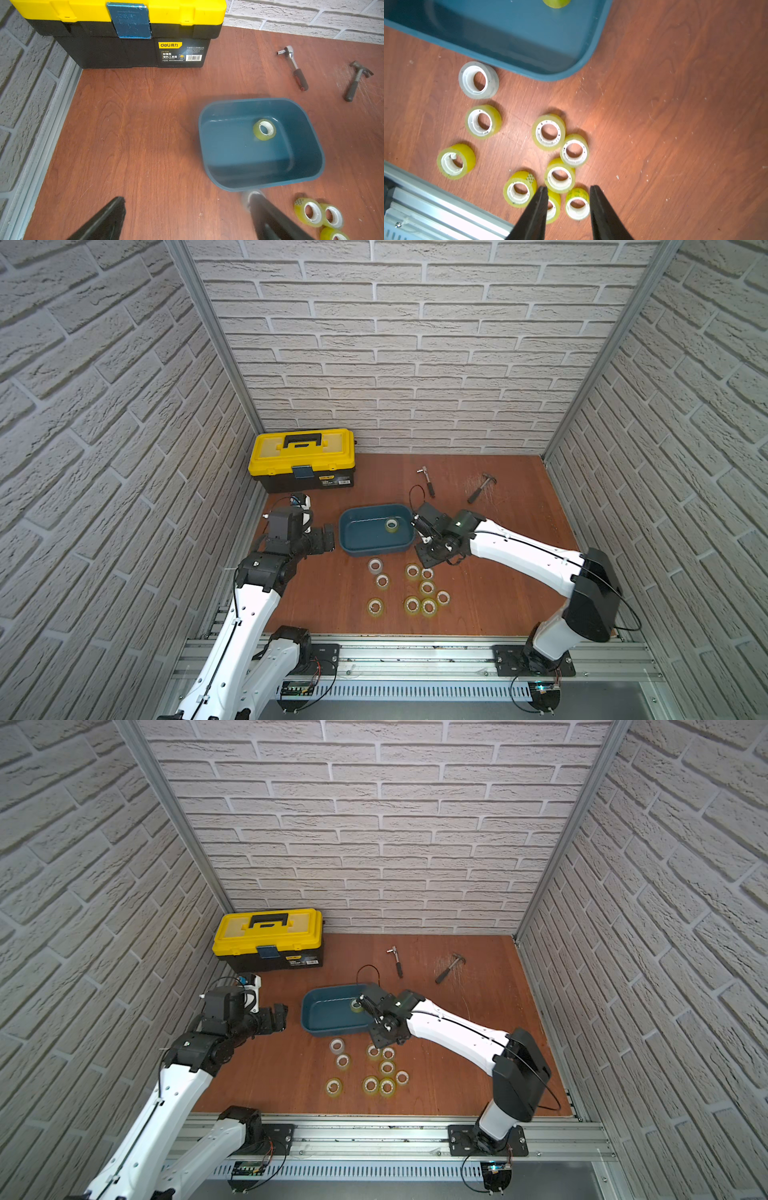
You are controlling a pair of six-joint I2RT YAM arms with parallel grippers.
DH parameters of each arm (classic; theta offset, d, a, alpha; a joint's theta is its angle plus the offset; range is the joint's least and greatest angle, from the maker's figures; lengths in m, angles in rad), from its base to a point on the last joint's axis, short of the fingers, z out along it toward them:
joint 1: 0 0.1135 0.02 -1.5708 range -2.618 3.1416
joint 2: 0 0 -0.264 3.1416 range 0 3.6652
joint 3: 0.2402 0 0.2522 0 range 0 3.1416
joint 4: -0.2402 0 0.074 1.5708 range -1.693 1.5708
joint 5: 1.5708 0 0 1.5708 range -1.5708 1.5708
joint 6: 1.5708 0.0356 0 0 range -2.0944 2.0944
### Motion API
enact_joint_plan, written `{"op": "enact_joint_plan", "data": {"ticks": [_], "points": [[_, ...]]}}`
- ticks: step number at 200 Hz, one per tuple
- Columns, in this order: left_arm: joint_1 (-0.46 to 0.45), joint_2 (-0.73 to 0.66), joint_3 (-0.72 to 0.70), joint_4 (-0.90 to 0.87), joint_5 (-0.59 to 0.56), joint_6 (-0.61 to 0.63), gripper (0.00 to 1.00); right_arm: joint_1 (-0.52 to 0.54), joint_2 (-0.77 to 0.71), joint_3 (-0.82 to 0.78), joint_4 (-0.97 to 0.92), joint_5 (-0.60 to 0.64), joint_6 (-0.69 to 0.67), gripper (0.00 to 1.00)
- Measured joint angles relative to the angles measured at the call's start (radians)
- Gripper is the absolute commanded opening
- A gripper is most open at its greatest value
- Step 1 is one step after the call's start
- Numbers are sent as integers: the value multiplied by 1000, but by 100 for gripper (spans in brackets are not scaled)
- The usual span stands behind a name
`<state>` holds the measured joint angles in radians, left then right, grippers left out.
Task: Put the transparent tape into the storage box
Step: Pick up the tape at the center of the board.
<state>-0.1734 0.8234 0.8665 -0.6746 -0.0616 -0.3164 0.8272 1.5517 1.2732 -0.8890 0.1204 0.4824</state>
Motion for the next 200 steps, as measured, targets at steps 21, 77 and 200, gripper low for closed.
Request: {"op": "enact_joint_plan", "data": {"ticks": [21,77,200], "points": [[0,-2,0,0,-21,0,98,2,-158,-104,50,24,13,40],[0,0,0,-8,-51,0,98,1,-252,-249,108,37,27,38],[-19,48,0,-22,-53,1,98,1,-281,-592,284,-43,109,36]]}}
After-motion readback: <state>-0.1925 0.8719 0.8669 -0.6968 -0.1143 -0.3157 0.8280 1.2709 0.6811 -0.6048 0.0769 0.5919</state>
